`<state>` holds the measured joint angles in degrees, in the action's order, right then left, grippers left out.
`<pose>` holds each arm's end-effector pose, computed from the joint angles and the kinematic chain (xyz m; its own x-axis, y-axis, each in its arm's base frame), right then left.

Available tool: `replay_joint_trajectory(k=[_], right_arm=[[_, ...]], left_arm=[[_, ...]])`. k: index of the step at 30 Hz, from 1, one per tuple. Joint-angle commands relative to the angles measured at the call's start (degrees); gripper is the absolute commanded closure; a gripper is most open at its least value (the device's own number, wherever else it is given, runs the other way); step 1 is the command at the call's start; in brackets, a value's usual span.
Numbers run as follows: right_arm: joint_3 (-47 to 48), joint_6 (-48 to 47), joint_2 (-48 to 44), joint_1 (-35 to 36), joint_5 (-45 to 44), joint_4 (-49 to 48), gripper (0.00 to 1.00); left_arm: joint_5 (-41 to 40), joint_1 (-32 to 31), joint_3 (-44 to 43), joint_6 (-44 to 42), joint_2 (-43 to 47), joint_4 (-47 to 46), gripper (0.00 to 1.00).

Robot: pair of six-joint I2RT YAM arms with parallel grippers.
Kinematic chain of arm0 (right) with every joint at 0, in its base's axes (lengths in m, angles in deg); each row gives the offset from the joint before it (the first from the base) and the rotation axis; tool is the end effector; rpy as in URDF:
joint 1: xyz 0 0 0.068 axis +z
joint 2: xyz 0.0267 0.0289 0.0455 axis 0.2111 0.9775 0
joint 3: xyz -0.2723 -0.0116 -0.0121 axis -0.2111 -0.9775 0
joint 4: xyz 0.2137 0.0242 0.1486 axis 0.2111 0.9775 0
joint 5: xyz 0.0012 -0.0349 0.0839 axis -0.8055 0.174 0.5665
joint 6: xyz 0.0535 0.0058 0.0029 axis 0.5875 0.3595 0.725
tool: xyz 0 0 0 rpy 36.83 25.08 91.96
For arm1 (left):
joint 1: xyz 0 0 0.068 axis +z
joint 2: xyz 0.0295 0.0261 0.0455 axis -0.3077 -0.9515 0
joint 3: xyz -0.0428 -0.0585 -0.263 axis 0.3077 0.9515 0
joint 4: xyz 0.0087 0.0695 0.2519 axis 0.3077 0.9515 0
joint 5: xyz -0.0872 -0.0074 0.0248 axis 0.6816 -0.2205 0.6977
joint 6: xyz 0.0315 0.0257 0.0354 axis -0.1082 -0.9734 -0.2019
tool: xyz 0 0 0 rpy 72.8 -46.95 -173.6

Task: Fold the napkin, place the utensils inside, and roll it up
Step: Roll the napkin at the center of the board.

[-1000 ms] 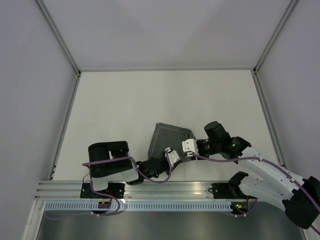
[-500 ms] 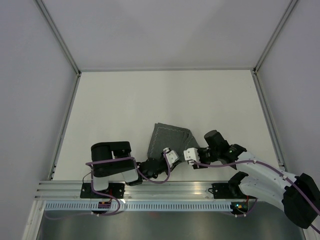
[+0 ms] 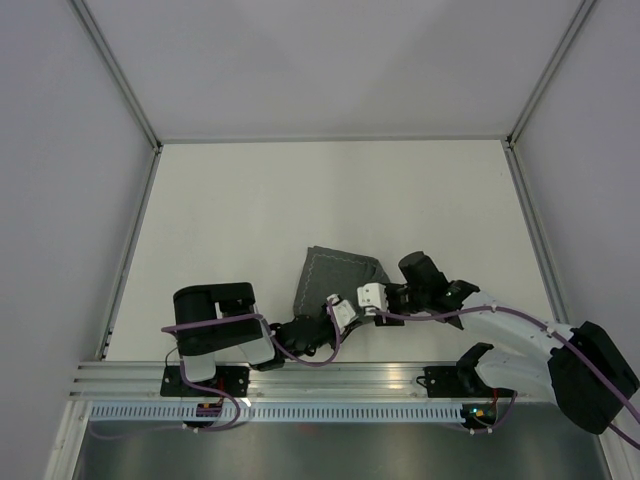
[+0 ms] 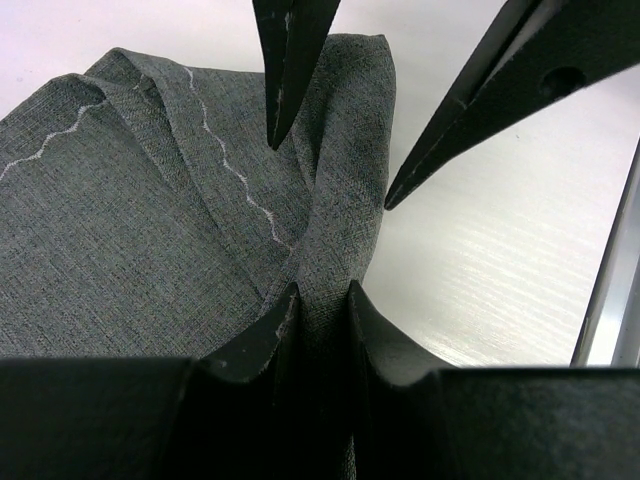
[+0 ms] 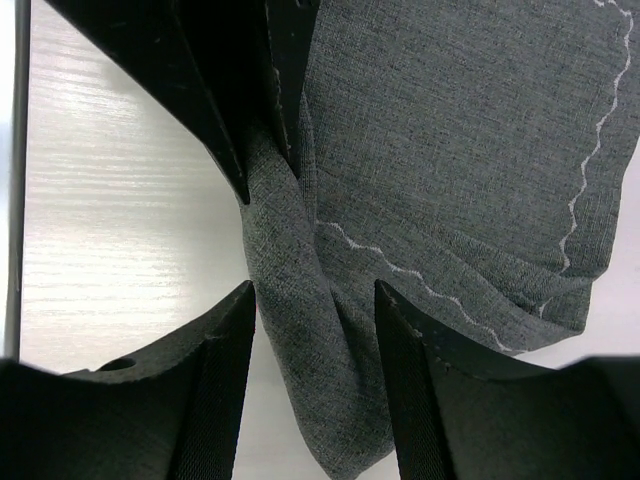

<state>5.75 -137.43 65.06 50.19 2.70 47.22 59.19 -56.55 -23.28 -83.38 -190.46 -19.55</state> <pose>0.1426 0.1348 0.1669 0.2186 -0.6707 -0.7087 -0.9700 -0.0701 -0.2328 0.0794 -0.2523 0.1002 -0.1064 0.1974 -0.9745 0.8637 0.5039 0.0078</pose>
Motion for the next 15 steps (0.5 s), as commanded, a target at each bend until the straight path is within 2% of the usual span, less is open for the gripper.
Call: replay_joint_trajectory(k=[1,8,15], right_arm=[[2.2,-0.8,1.3,1.5,0.2,-2.3,0.43],[1.6,-2.5,0.3,4.5,-1.4,-0.1,0.42],[1.5,-4.8,4.7,8.2,-5.4,0.3,0.42]], left_arm=[[0.5,0.3,0.8,-0.3,0.9,3.7,0.98],[-0.4,0.3,1.4,0.2,1.2,2.8,0.98],[-0.7,0.3,2.0,0.1,1.7,2.1,0.98]])
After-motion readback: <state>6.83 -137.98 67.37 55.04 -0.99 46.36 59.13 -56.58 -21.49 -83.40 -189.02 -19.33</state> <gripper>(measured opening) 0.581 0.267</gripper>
